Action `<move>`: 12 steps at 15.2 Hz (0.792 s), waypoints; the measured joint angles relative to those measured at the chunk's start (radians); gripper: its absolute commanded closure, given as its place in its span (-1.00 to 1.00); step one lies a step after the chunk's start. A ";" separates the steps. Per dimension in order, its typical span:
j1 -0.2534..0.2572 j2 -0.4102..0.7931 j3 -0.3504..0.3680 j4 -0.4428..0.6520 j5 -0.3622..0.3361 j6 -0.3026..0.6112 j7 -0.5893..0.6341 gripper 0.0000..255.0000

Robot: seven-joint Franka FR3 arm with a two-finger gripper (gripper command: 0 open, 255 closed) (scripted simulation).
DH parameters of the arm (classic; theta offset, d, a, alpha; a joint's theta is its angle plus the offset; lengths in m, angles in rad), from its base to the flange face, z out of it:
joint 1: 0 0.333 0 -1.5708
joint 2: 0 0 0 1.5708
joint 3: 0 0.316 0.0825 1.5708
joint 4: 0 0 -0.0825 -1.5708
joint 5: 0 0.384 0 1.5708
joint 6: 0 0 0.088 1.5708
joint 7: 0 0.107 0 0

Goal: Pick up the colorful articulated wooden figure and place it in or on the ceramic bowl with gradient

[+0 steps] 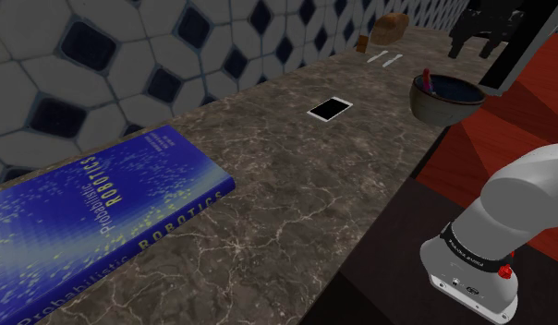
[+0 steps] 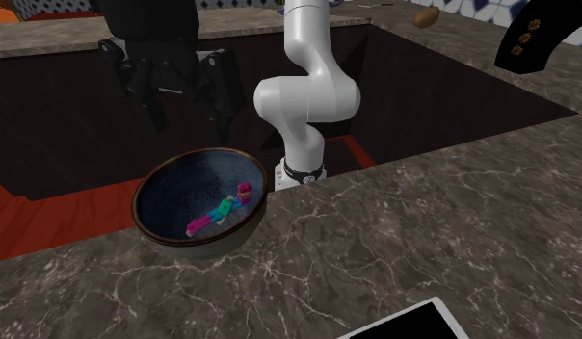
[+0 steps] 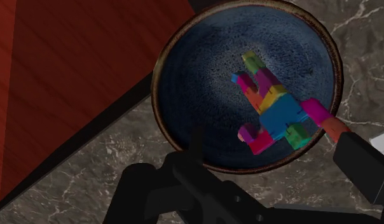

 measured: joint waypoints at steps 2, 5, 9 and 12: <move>0.002 0.005 0.003 0.015 0.003 -0.011 0.001 -1.00; 0.009 0.029 0.015 0.115 0.015 -0.085 -0.003 -1.00; 0.010 0.037 0.016 0.151 0.018 -0.114 -0.008 -1.00; 0.010 0.037 0.016 0.153 0.018 -0.116 -0.009 -1.00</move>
